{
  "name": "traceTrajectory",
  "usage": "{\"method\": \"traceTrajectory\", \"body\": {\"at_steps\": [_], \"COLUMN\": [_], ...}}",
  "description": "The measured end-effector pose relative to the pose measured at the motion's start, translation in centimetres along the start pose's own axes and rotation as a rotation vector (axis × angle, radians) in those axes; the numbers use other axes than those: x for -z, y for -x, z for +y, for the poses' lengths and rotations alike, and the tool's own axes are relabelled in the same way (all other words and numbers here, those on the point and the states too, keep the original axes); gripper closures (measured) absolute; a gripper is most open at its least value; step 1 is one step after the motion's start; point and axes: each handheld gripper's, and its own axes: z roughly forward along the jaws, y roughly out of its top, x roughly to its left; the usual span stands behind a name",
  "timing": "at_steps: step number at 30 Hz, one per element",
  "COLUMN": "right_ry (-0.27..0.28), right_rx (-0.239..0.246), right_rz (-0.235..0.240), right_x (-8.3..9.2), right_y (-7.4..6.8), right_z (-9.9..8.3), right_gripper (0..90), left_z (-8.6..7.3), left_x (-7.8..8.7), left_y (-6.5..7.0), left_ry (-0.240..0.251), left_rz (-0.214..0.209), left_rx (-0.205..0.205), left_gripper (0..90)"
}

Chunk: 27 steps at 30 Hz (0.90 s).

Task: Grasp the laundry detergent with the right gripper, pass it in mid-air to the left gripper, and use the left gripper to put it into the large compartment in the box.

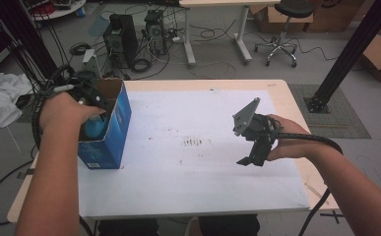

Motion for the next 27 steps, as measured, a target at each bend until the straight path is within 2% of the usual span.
{"method": "traceTrajectory", "body": {"at_steps": [6,16,19,27], "right_ry": [0.005,-0.007,-0.010,-0.019], "right_rx": [0.001,-0.001,-0.001,-0.008], "right_rz": [0.001,0.000,0.001,-0.002], "right_x": [0.0,0.3,0.3,0.5], "right_y": [0.0,-0.1,-0.2,-0.3], "right_z": [0.1,0.0,0.1,0.0], "right_gripper": [1.5,1.4,1.4,1.6], "left_z": [-0.3,-0.9,-1.1,-1.3], "left_x": [1.0,4.4,5.5,7.1], "left_y": [0.2,1.4,2.0,3.5], "left_ry": [0.005,0.051,0.065,0.087], "left_rz": [0.020,0.030,0.031,0.009], "left_rx": [-0.019,-0.103,-0.156,-0.249], "left_gripper": [17.6,15.4,14.0,10.8]}}
